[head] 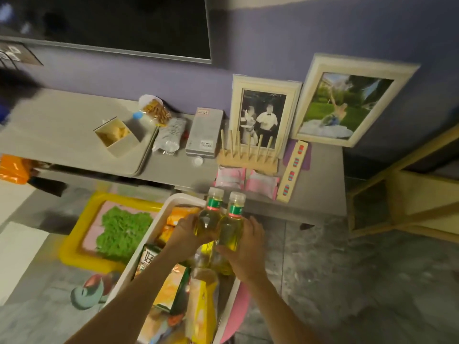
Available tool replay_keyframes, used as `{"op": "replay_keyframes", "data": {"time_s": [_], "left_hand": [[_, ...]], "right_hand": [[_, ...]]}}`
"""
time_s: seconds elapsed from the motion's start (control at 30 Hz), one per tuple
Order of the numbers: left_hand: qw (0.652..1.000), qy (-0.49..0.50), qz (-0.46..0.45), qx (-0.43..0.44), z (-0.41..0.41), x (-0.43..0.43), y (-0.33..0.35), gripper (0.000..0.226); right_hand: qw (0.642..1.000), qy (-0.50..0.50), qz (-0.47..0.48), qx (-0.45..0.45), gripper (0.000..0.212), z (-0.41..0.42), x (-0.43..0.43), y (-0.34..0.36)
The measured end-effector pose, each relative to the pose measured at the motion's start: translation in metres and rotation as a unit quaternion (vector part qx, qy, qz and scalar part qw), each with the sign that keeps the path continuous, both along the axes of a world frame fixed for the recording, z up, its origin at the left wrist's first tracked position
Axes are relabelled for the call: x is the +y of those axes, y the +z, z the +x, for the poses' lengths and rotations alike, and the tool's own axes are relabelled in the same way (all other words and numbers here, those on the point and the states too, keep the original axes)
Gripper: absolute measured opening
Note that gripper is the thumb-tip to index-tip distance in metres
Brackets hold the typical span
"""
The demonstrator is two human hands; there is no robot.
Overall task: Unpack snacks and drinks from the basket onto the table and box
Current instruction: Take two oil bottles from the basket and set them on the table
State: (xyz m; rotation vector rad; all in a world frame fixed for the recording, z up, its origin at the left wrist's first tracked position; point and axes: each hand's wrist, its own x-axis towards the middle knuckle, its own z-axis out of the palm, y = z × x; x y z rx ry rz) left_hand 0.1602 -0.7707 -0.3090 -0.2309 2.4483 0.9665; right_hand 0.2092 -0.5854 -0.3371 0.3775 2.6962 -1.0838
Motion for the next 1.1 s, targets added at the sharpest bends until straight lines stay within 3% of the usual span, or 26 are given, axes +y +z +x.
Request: {"op": "replay_keyframes", "data": {"time_s": [0.13, 0.2, 0.27, 0.37, 0.5, 0.6, 0.8, 1.1], "left_hand": [[0.999, 0.032, -0.007, 0.037, 0.011, 0.006, 0.005, 0.056], [0.998, 0.051, -0.007, 0.04, 0.016, 0.008, 0.006, 0.057], [0.998, 0.057, -0.008, 0.033, 0.021, 0.007, 0.006, 0.073], [0.997, 0.067, -0.005, 0.041, 0.026, 0.001, 0.013, 0.086], [0.994, 0.056, 0.041, 0.089, 0.028, -0.007, 0.045, 0.083], [0.987, 0.052, 0.082, 0.129, 0.028, -0.008, 0.097, 0.073], [0.975, 0.017, 0.138, 0.176, 0.009, 0.014, 0.242, 0.084], [0.932, -0.09, 0.19, 0.294, -0.034, 0.118, 0.493, 0.079]], "right_hand": [[0.999, -0.034, 0.005, 0.007, 0.092, 0.004, -0.008, -0.001], [0.997, -0.062, -0.052, 0.02, 0.079, 0.008, -0.011, 0.007], [0.987, -0.085, -0.131, 0.024, 0.072, 0.013, -0.014, 0.018], [0.979, -0.077, -0.19, 0.011, 0.081, 0.018, -0.012, 0.029], [0.972, -0.051, -0.23, 0.009, 0.089, 0.019, 0.001, 0.058], [0.968, -0.025, -0.248, 0.03, 0.087, 0.015, 0.014, 0.108], [0.965, -0.023, -0.245, 0.089, 0.097, 0.005, 0.053, 0.247], [0.952, -0.053, -0.21, 0.215, 0.091, -0.01, 0.169, 0.491]]}}
